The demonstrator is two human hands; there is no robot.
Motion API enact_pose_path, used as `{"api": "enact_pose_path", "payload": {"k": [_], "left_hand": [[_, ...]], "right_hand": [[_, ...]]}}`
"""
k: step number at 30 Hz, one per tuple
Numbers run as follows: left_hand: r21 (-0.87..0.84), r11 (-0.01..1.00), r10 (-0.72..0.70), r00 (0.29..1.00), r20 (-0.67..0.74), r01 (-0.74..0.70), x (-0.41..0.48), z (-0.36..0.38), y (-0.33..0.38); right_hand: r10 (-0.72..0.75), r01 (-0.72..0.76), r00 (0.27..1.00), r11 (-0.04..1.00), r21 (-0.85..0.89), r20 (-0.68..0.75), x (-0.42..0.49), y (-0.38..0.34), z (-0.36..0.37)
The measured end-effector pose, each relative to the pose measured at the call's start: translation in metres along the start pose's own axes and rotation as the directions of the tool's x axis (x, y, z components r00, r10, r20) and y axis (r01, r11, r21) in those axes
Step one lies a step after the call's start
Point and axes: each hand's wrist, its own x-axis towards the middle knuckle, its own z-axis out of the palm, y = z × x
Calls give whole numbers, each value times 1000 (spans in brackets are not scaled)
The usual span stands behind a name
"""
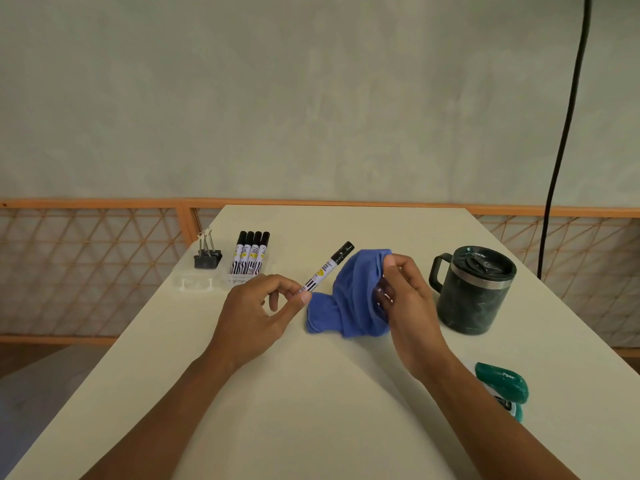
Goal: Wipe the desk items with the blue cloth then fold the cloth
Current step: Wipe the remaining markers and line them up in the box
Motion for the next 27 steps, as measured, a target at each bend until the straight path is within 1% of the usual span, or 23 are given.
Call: {"api": "enact_pose_path", "payload": {"k": [2,4,6,8,13,16,21,25,27], "left_hand": [[-9,1000,5,1000,16,-5,-1,2,2],[-19,1000,12,999,31,-11,-3,3,3],[-32,999,18,999,46,-17,-4,5,4],[-33,999,29,998,50,-27,-5,5,5],[-7,998,70,996,63,-70,-5,6,8],[-9,996,94,992,85,-93,-6,8,11],[17,994,104,990,91,-106,-7,7,13],[21,991,127,987,96,-129,-6,5,13],[-12,993,117,988,98,-117,-6,5,15]], "right_hand": [[53,-64,996,984,165,67,-1,-3,0],[76,-111,988,958,264,138,-1,-3,0],[100,-157,978,931,330,184,-1,-2,0],[121,-185,972,923,338,201,0,1,0],[99,-119,989,976,184,113,0,8,1],[101,-106,993,989,105,58,0,11,0],[-14,19,999,991,-131,41,-3,10,0],[-138,132,990,961,-241,-7,0,9,0],[-173,148,983,945,-293,-61,6,12,-3]]}}
